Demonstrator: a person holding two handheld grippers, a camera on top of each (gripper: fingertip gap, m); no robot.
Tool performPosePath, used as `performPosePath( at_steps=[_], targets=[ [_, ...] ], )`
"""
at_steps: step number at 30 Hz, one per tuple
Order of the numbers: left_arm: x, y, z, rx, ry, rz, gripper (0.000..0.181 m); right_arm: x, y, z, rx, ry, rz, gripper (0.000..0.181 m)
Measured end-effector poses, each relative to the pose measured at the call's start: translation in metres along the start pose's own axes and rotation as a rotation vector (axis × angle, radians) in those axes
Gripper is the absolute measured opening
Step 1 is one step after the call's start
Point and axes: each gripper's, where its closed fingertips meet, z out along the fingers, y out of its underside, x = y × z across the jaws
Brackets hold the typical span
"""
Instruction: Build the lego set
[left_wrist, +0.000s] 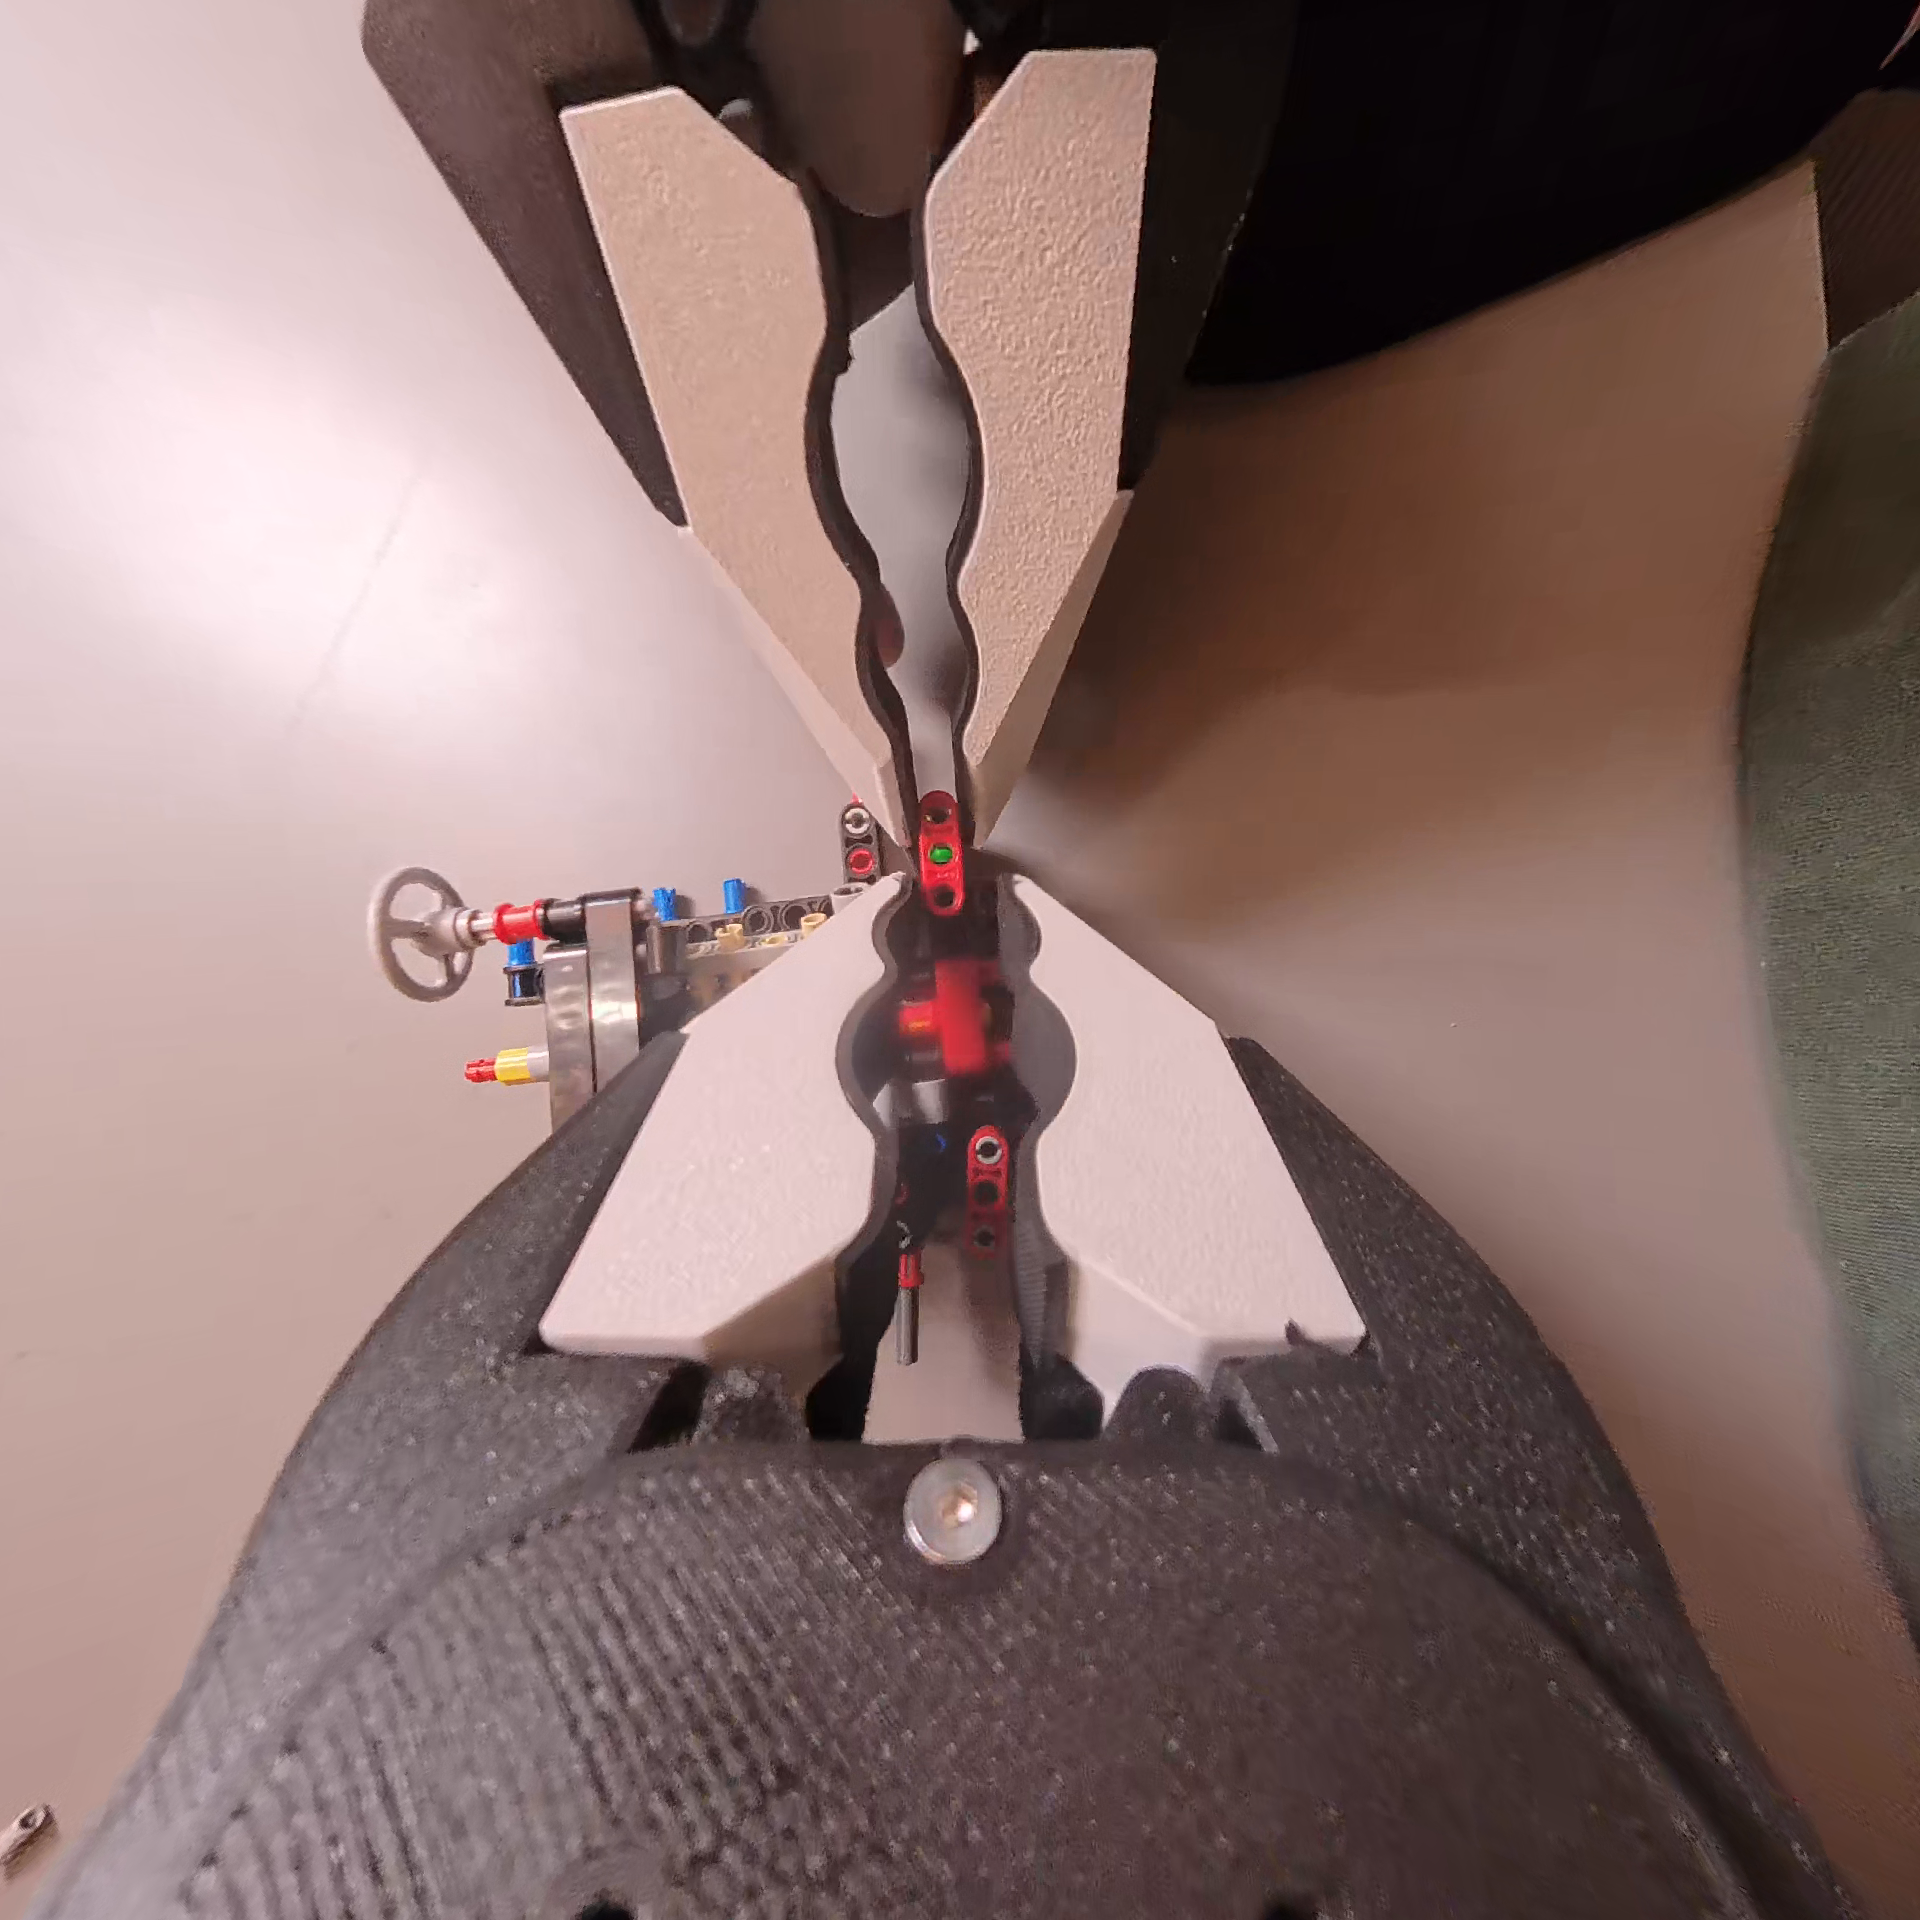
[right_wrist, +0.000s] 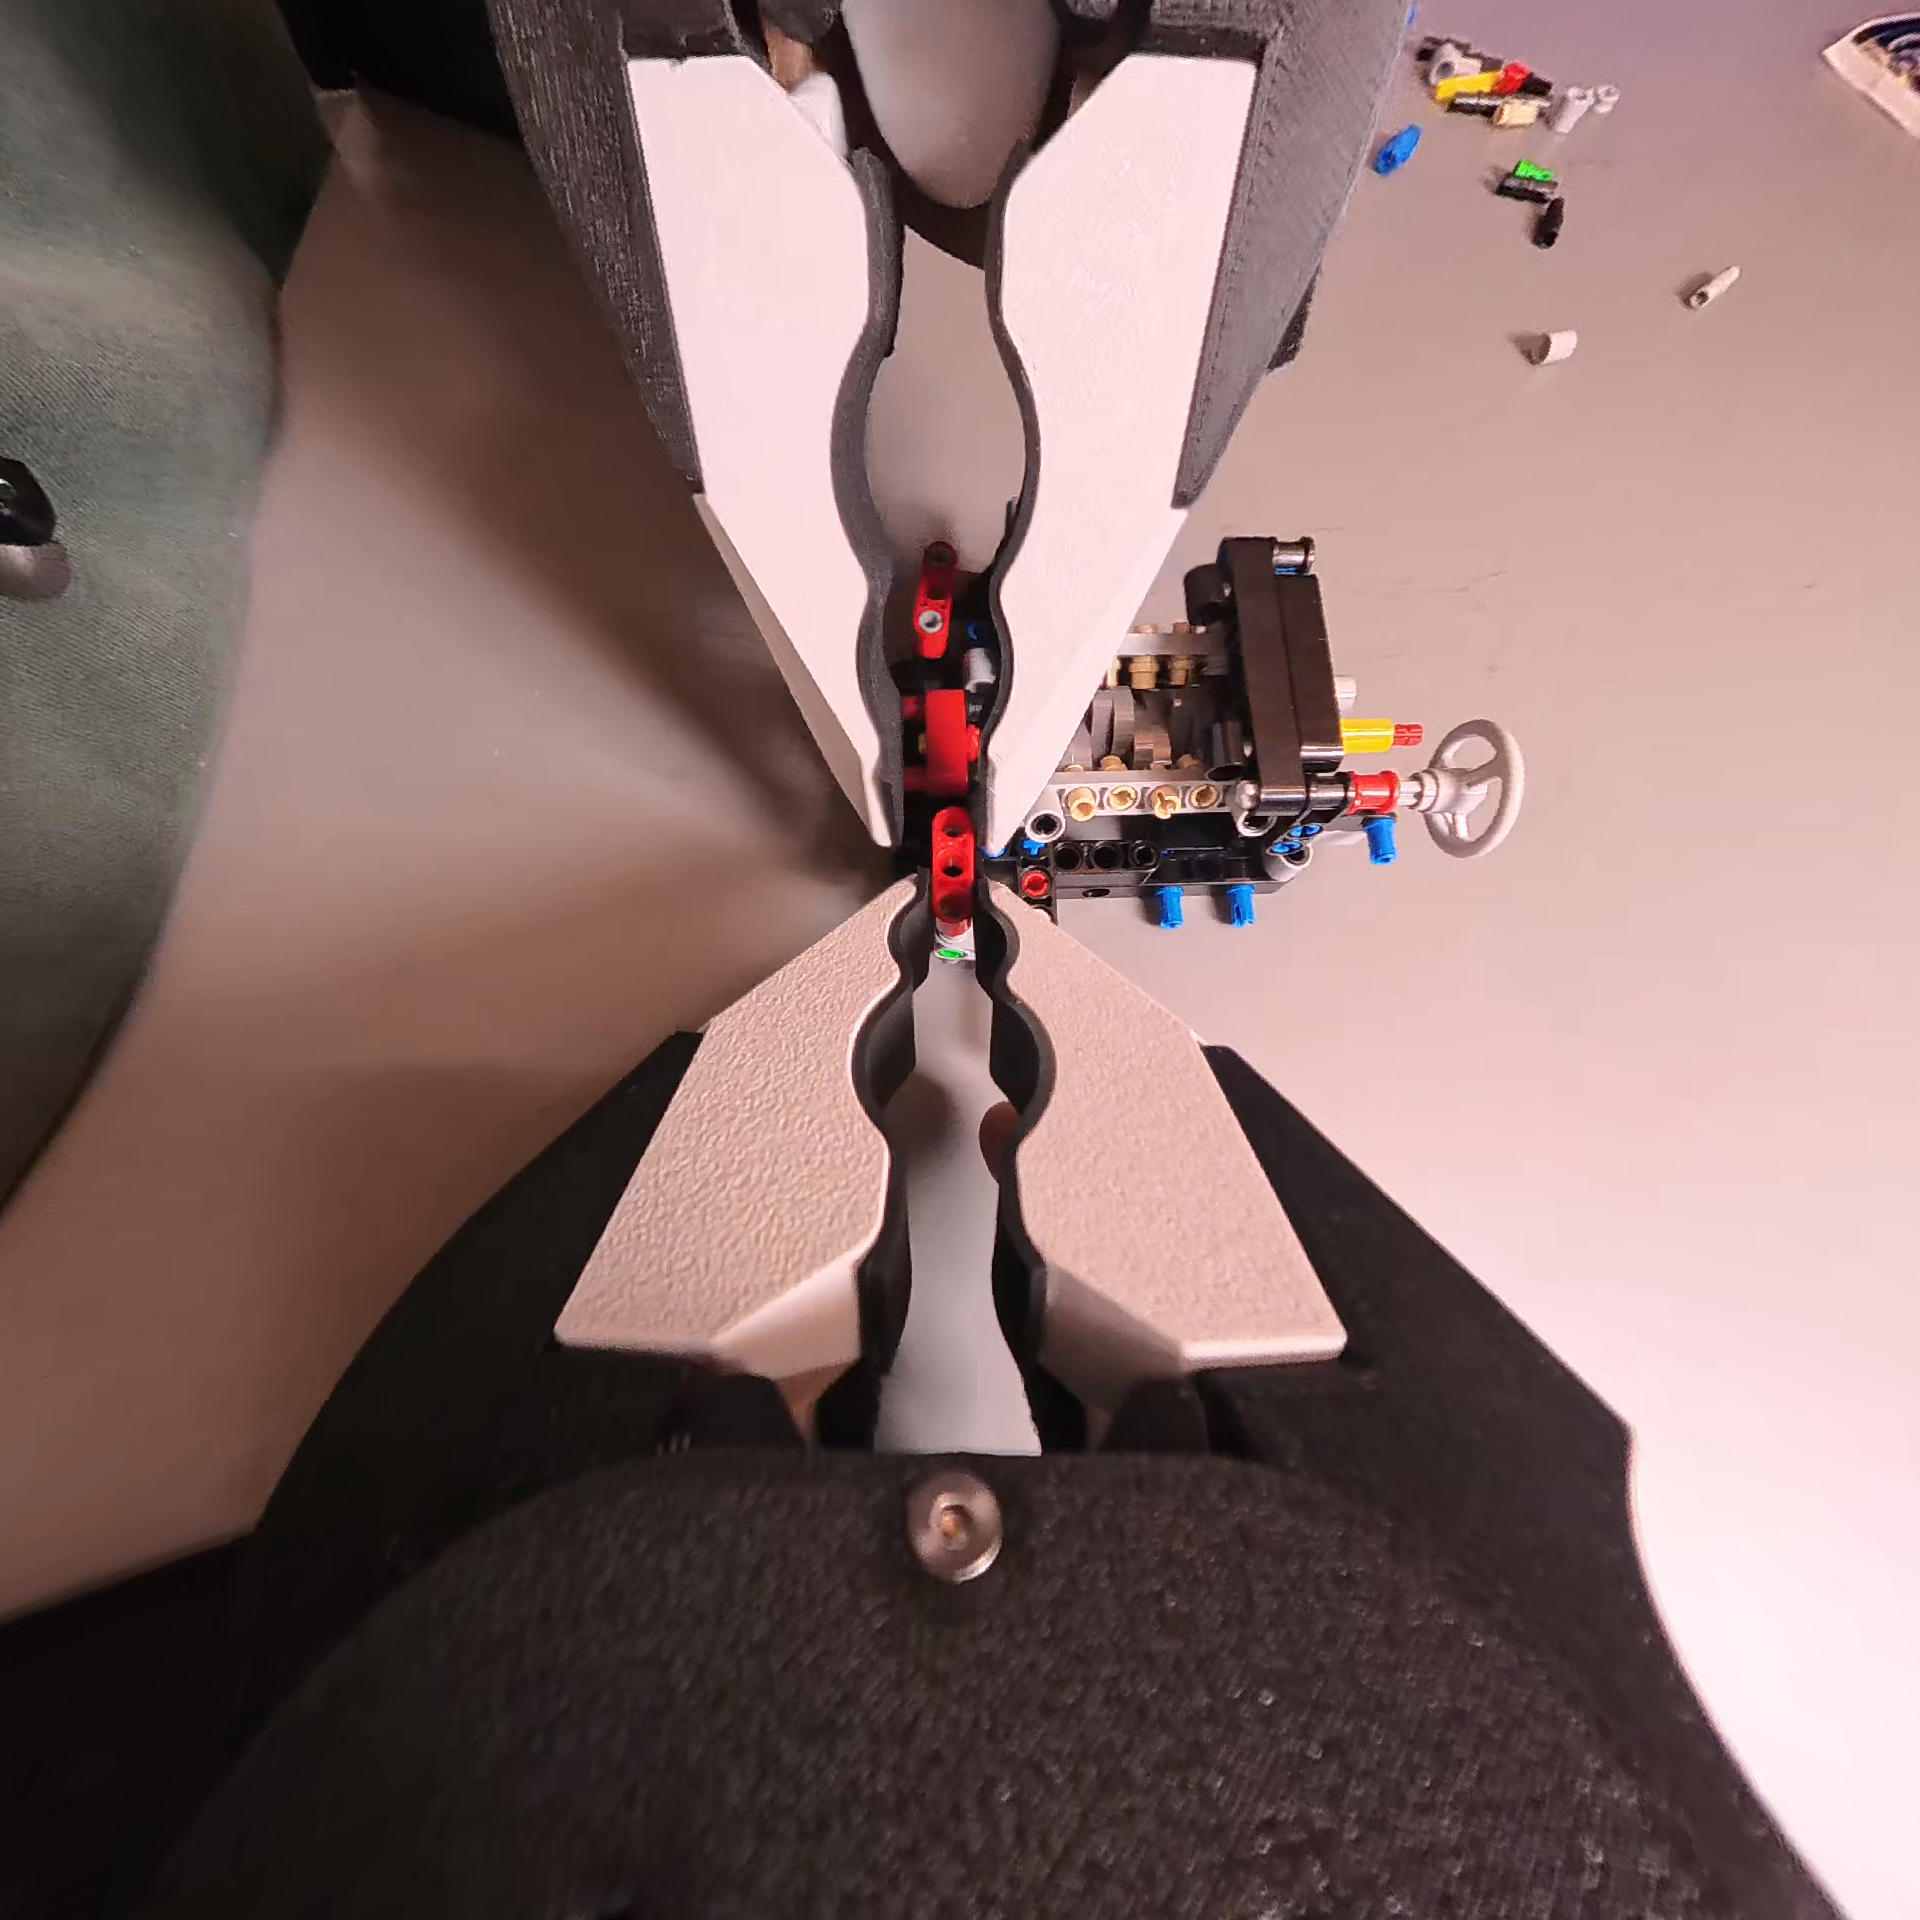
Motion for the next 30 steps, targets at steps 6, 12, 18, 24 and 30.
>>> performPosePath(
  at_steps=[6, 12, 18, 24, 30],
  targets=[
    [-0.0023, 0.0031, -0.0002, 0.0, -0.03, 0.018, 0.006, -0.0005, -0.0008, 0.0014, -0.018, -0.04, -0.004, 0.006],
    [-0.002, 0.0037, -0.0005, -0.009, -0.019, 0.02, 0.006, -0.0009, -0.0009, 0.002, -0.031, -0.065, -0.009, 0.006],
    [-0.002, 0.0048, -0.0004, -0.052, -0.018, 0.028, 0.006, -0.001, -0.0007, 0.0023, -0.038, -0.102, -0.013, 0.006],
    [-0.0021, 0.0056, -0.0002, -0.072, -0.009, 0.03, 0.006, -0.0011, -0.0005, 0.0025, -0.038, -0.111, -0.023, 0.006],
    [-0.0021, 0.0065, 0.0, -0.099, -0.003, 0.038, 0.006, -0.0011, -0.0003, 0.003, -0.049, -0.109, -0.036, 0.006]
  ],
)
